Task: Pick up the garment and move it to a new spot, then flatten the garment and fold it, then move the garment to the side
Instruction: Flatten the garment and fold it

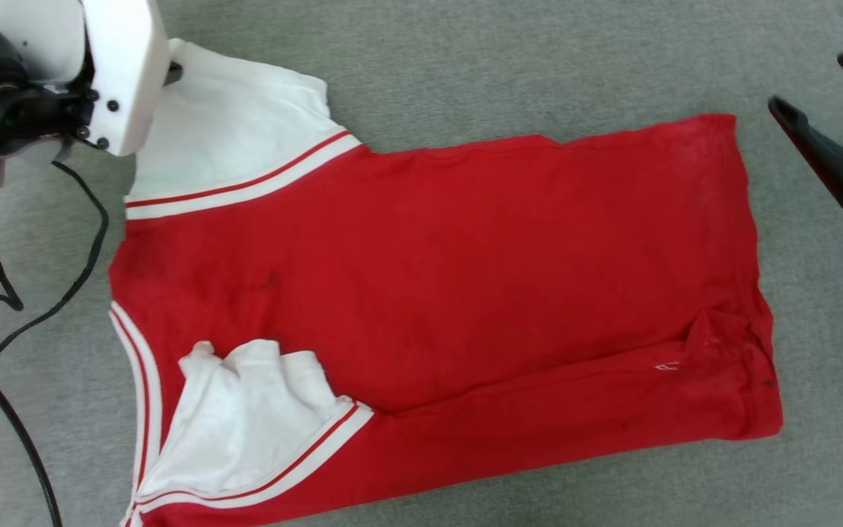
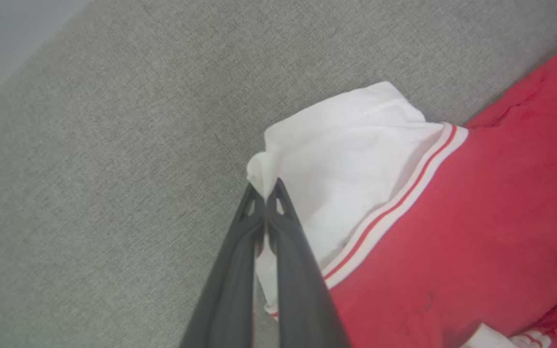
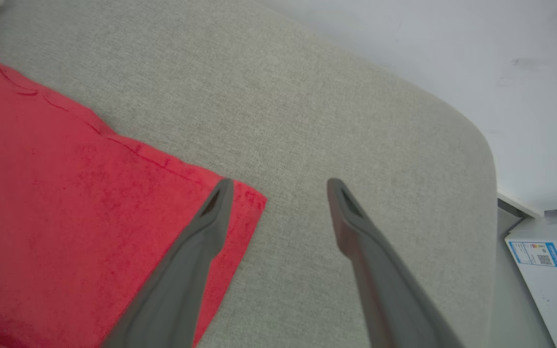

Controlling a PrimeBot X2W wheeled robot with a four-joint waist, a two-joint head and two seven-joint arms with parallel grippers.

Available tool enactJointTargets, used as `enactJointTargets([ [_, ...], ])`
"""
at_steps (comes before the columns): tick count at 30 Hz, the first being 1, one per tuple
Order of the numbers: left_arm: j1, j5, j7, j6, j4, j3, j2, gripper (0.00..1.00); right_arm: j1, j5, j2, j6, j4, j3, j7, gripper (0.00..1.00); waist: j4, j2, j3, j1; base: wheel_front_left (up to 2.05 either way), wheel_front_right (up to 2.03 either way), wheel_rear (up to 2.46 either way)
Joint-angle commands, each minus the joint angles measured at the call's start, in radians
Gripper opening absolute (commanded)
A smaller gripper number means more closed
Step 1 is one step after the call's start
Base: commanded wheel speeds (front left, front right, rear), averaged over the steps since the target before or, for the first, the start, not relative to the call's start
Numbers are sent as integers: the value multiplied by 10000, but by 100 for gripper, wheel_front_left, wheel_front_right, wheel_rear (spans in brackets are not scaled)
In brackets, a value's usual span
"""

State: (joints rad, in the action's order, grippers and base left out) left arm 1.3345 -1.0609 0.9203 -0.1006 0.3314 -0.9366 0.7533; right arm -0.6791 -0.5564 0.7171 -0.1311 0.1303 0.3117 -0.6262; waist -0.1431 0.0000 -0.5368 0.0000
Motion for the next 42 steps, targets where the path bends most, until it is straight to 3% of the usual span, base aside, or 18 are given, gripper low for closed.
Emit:
enactJointTargets([
  [1, -120, -26, -41, -36, -52, -9, -50, 0, -142, -163, 70, 8, -99, 156, -222, 100, 168, 0, 107, 0, 0, 0, 0],
  [6, -60, 91, -257, -91, -426, -82, -203, 0, -1410, -1659, 919, 8, -1025, 1351, -2666, 100, 544, 0, 42, 0, 0, 0, 0],
  [10, 5, 189, -359, -130, -727, -166, -275, 0, -2191, -2174, 1001, 8, -1815, 1985, -3804, 100, 825, 0, -140, 0, 0, 0, 0],
  [17, 81, 302, -559, -176, -1091, -279, -388, 0, -2802, -2175, 452, 8, -3091, 2940, -4064, 100, 1155, 0, -504, 0, 0, 0, 0],
  [23, -1, 367, -740, -214, -1183, -408, -443, 0, -2042, -2584, 0, -11, -3805, 4221, -3674, 100, 1259, 0, -599, 0, 0, 0, 0],
  [24, -34, 381, -803, -223, -1179, -432, -448, 0, -2058, -2591, -1, -12, -3851, 4303, -3453, 25, 1252, 0, -564, 0, 0, 0, 0],
  [25, -67, 399, -853, -232, -1173, -449, -438, 0, -2112, -2618, 3, -11, -3918, 4318, -3215, 0, 1236, 0, -506, 0, 0, 0, 0],
  [32, -553, 349, -1461, -264, -1243, -480, -69, 0, -2571, -2823, 337, -5, -4101, 4336, -1425, 0, 1077, 0, 400, 0, 0, 0, 0],
  [42, -2272, 195, -2340, -115, -2324, -769, 877, 0, -1628, -3425, 1098, 8, -3983, 5051, 639, 0, 1189, 0, 2144, 0, 0, 0, 0],
])
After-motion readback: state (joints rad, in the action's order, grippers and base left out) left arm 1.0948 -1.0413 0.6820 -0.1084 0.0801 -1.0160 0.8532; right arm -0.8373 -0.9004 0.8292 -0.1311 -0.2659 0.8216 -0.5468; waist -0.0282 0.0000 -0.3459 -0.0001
